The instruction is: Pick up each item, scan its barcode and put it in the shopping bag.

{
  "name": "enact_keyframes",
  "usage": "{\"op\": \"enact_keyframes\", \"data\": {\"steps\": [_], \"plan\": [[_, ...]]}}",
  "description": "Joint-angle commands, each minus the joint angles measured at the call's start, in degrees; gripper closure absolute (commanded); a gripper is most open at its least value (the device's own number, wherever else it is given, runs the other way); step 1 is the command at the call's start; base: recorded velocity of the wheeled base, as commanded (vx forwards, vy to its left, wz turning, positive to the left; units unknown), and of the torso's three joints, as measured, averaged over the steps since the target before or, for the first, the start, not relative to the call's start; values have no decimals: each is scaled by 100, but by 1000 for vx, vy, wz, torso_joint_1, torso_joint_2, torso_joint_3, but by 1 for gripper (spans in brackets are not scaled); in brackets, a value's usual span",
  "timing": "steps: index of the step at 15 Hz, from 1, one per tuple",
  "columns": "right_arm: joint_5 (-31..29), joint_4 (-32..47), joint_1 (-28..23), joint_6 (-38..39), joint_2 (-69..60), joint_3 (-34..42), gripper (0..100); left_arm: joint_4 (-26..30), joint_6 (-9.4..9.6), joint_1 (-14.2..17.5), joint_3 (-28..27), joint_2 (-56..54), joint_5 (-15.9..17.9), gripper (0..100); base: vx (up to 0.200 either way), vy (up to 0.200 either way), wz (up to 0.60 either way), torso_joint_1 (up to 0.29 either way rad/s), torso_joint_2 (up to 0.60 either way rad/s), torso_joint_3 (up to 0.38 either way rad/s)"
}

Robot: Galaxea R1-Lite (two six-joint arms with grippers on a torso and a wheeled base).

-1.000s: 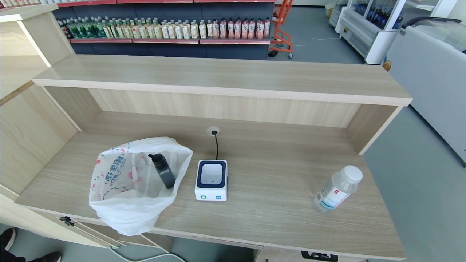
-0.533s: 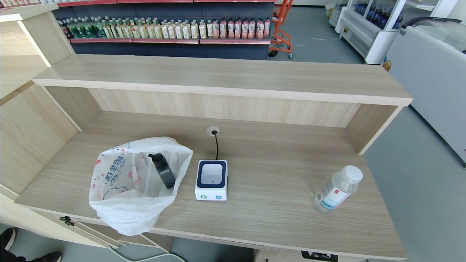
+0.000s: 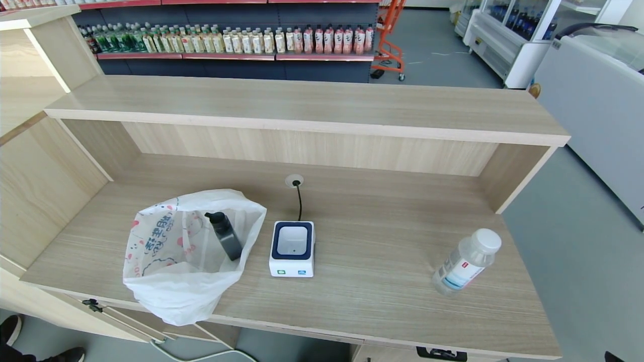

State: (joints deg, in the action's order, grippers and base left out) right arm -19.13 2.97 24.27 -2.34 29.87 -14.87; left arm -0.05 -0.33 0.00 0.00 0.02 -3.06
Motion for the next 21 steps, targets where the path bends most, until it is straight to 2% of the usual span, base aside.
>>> {"op": "enact_keyframes", "data": {"steps": [1,6,7,9,10,13,15,17,21], "plan": [[23,1,-54,-12,195,55,0,5,-2,0,0,-2,-2,0,0,0,0,0,0,0],[155,28,-327,6,213,72,0,-4,-2,0,0,-2,-2,0,0,0,0,0,0,0],[911,-16,-1162,-21,397,37,0,-4,-2,0,0,-2,-2,0,0,0,0,0,0,0],[1781,-192,-1847,-170,406,107,0,-4,-2,0,0,-2,-2,0,0,0,0,0,0,0],[2053,-236,-1996,-276,380,195,0,-4,-2,0,0,-2,-2,0,0,0,0,0,0,0],[2088,-271,-2120,-311,520,213,0,5,-2,0,0,-2,-2,0,0,0,0,0,0,0],[2212,-614,-2462,-320,810,195,0,5,-2,0,0,-2,-2,0,0,0,0,0,0,0],[2660,-921,-2831,-460,1091,213,0,-4,-2,0,0,-2,-2,0,0,0,0,0,0,0],[2792,-1097,-2858,-645,1513,274,0,-4,-2,0,0,-2,-2,0,0,0,0,0,0,0]]}}
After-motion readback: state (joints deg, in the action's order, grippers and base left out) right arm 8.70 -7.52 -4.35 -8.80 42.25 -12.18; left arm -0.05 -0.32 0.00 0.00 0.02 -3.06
